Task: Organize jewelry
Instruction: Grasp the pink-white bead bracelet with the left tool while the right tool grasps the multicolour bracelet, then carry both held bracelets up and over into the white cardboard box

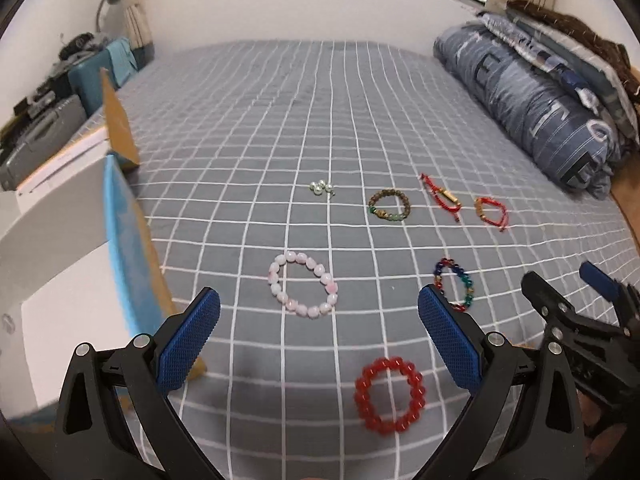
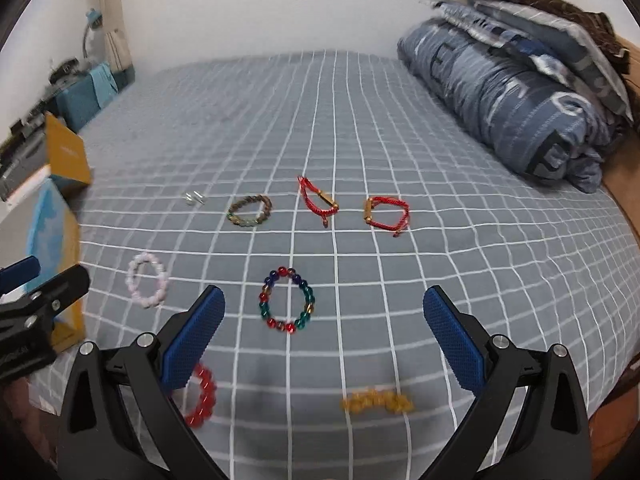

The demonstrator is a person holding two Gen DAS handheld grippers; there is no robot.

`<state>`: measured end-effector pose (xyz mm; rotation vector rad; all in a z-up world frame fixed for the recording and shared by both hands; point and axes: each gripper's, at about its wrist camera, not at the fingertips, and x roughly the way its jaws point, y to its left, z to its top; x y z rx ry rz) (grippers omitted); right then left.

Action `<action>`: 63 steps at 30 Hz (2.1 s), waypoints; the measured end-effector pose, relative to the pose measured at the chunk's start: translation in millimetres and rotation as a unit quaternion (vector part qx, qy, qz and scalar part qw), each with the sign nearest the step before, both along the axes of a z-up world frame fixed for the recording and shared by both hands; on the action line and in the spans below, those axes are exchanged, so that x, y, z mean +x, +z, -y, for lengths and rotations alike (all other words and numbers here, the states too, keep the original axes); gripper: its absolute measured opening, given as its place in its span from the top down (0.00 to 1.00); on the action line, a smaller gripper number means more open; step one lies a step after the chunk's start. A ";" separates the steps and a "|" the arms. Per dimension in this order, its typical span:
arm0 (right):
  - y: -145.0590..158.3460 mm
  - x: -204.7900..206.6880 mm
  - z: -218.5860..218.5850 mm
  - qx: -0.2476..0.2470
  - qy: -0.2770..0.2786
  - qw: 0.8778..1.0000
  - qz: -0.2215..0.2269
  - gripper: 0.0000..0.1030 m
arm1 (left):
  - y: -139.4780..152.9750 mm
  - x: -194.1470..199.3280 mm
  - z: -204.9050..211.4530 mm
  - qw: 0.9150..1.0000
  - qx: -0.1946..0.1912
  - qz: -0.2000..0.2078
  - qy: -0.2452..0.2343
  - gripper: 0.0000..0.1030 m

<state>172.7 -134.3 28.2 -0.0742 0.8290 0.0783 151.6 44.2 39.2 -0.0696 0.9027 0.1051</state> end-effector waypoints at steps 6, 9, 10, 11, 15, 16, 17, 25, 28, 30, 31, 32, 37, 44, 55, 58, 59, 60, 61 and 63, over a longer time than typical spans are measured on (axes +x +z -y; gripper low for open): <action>-33.3 50.6 -4.2 0.009 0.011 0.998 -0.058 0.07 | -38.4 38.4 -10.4 0.999 0.015 -0.038 0.006 0.05; -52.0 64.8 -6.5 0.008 0.020 0.996 -0.085 0.07 | -63.8 53.0 -11.7 0.998 0.019 -0.063 0.005 0.06; -57.4 68.1 -7.0 0.007 0.021 0.996 -0.090 0.07 | -68.2 55.1 -12.2 0.998 0.016 -0.066 0.001 0.06; -64.8 70.1 -6.7 0.010 0.021 0.995 -0.098 0.07 | -72.4 57.5 -11.6 0.998 0.014 -0.068 -0.002 0.06; -79.8 76.6 -7.0 0.011 0.026 0.992 -0.120 0.19 | -85.4 65.4 -14.1 0.997 0.009 -0.073 0.005 0.06; -81.3 77.9 -6.1 0.015 0.025 0.992 -0.123 0.22 | -86.4 67.5 -14.8 0.997 0.004 -0.075 0.006 0.06; -83.0 78.6 -5.5 0.022 0.025 0.991 -0.127 0.24 | -87.4 68.6 -15.6 0.997 -0.002 -0.077 0.006 0.06; -98.8 85.0 -0.5 0.029 0.026 0.986 -0.159 0.50 | -101.7 75.7 -14.4 0.996 0.001 -0.090 0.002 0.16; -100.0 88.3 2.1 0.027 0.022 0.986 -0.162 0.59 | -107.3 77.6 -19.3 0.994 -0.016 -0.104 0.006 0.23; -99.6 87.7 3.7 0.026 0.021 0.986 -0.162 0.68 | -107.0 76.7 -21.4 0.994 -0.017 -0.104 0.006 0.26; -100.3 87.3 4.9 0.023 0.020 0.986 -0.161 0.72 | -107.0 76.1 -22.2 0.995 -0.017 -0.103 0.005 0.30; -101.2 87.2 6.0 0.020 0.021 0.986 -0.162 0.74 | -106.5 74.9 -22.2 0.995 -0.018 -0.103 0.004 0.37; -101.6 87.5 10.4 0.033 0.017 0.985 -0.169 0.90 | -104.5 72.6 -24.7 0.994 -0.025 -0.107 0.007 0.72; -94.5 83.1 12.8 0.041 0.010 0.986 -0.162 0.91 | -97.3 67.7 -25.3 0.995 -0.035 -0.097 -0.001 0.91; -80.5 73.8 10.2 0.047 0.013 0.989 -0.138 0.91 | -88.8 61.0 -20.8 0.996 -0.023 -0.080 -0.001 0.91; -78.7 71.3 9.8 0.040 0.014 0.991 -0.129 0.91 | -86.7 60.0 -21.4 0.997 -0.018 -0.075 -0.001 0.91; -78.1 72.2 8.9 0.040 0.014 0.991 -0.127 0.91 | -85.6 59.4 -21.7 0.997 -0.019 -0.073 -0.001 0.91; -77.5 71.4 8.4 0.040 0.016 0.991 -0.125 0.91 | -83.7 57.9 -21.2 0.997 -0.019 -0.070 -0.002 0.91; -76.6 70.9 8.0 0.041 0.017 0.992 -0.122 0.91 | -82.6 57.3 -21.4 0.998 -0.017 -0.068 -0.002 0.91; -74.2 69.2 6.0 0.041 0.020 0.992 -0.115 0.91 | -79.9 54.4 -20.2 0.998 -0.015 -0.063 -0.004 0.91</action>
